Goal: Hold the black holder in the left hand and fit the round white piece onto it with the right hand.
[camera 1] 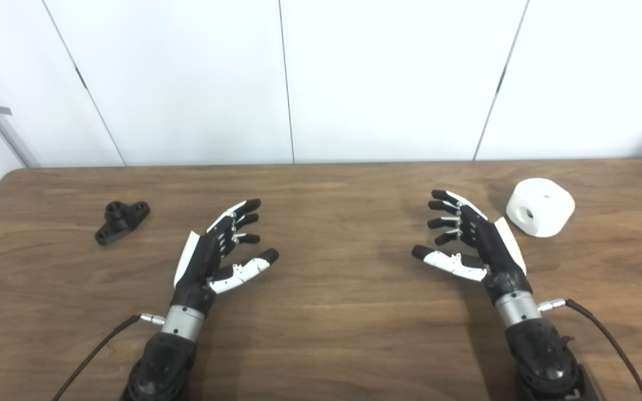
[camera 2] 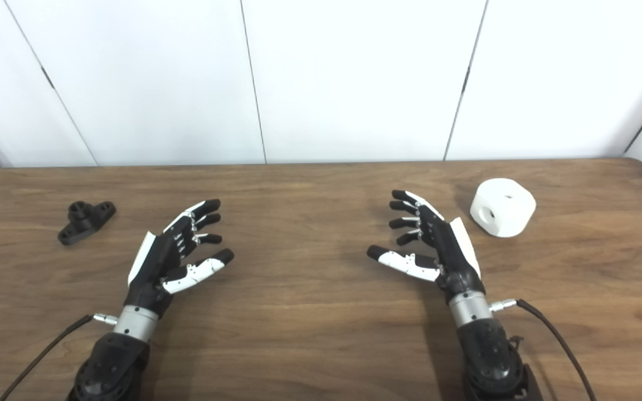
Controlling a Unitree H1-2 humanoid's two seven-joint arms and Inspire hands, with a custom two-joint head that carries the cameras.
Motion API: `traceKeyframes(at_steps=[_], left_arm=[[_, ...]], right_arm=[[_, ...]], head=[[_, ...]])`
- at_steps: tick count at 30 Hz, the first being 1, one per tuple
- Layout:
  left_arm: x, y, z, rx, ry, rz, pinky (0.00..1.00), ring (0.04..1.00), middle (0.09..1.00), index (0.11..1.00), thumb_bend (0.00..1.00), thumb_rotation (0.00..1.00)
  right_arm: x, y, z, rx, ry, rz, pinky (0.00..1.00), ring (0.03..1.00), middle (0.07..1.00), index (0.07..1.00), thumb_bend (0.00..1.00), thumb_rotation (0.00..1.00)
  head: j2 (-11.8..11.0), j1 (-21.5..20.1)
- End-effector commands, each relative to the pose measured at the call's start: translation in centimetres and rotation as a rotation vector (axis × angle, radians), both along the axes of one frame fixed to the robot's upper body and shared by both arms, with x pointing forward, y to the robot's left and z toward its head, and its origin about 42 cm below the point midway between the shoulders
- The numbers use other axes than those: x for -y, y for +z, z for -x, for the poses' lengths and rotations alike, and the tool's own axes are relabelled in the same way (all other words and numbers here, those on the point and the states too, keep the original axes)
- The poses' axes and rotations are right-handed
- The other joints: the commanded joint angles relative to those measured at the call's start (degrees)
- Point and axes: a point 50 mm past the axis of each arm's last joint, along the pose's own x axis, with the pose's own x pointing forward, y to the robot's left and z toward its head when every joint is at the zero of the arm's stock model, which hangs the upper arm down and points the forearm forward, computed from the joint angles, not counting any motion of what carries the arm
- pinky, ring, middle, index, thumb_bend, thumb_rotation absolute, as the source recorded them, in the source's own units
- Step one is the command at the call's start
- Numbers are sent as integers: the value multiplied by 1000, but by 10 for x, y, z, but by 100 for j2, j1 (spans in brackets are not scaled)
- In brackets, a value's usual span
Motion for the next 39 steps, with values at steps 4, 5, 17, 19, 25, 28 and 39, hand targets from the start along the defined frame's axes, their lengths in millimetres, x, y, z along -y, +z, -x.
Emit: traceKeyframes(at_steps=[4, 5, 17, 19, 25, 28, 39], left_arm=[[-2, -1, 5, 5, 5, -5, 716, 864, 896, 843, 768, 255], [-1, -2, 5, 5, 5, -2, 718, 866, 897, 845, 768, 250], [46, -16, -1, -11, -23, 20, 732, 846, 895, 838, 765, 221], [51, -19, -3, -8, -25, 11, 750, 858, 896, 838, 768, 234], [54, -23, -6, -11, -24, 5, 777, 879, 904, 852, 759, 215], [55, -22, -5, -17, -21, 7, 776, 881, 905, 854, 751, 197], [55, -18, -3, -16, -17, 22, 793, 890, 904, 864, 726, 144]], right_arm=[[-1, 21, -8, 89, 18, -8, 538, 684, 794, 834, 682, 367], [0, 21, -8, 89, 21, -7, 540, 683, 793, 834, 680, 364], [38, 17, -5, 31, 1, -36, 593, 720, 832, 870, 598, 251], [40, 18, -4, 37, 3, -27, 587, 716, 835, 875, 576, 219], [41, 21, -6, 45, 6, -4, 565, 709, 838, 883, 547, 226], [42, 23, -6, 47, 6, -4, 561, 714, 840, 881, 538, 219], [44, 27, -4, 49, 8, -3, 541, 696, 828, 873, 543, 251]], head=[[-26, 216], [-46, 344], [-628, 2555], [-705, 2706], [-736, 2758], [-721, 2749], [-660, 2775]])
